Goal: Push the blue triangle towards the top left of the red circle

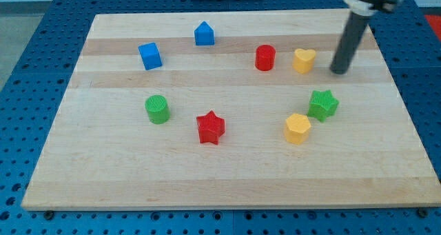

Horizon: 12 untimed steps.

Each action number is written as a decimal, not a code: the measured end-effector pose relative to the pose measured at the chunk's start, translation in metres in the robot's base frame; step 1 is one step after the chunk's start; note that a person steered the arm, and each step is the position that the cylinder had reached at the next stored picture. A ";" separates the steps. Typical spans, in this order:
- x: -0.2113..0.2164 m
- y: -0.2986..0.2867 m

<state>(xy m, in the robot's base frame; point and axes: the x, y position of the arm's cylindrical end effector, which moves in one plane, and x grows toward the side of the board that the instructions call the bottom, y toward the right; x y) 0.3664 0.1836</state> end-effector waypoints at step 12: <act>-0.101 -0.197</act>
<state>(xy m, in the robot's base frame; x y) 0.2650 -0.0134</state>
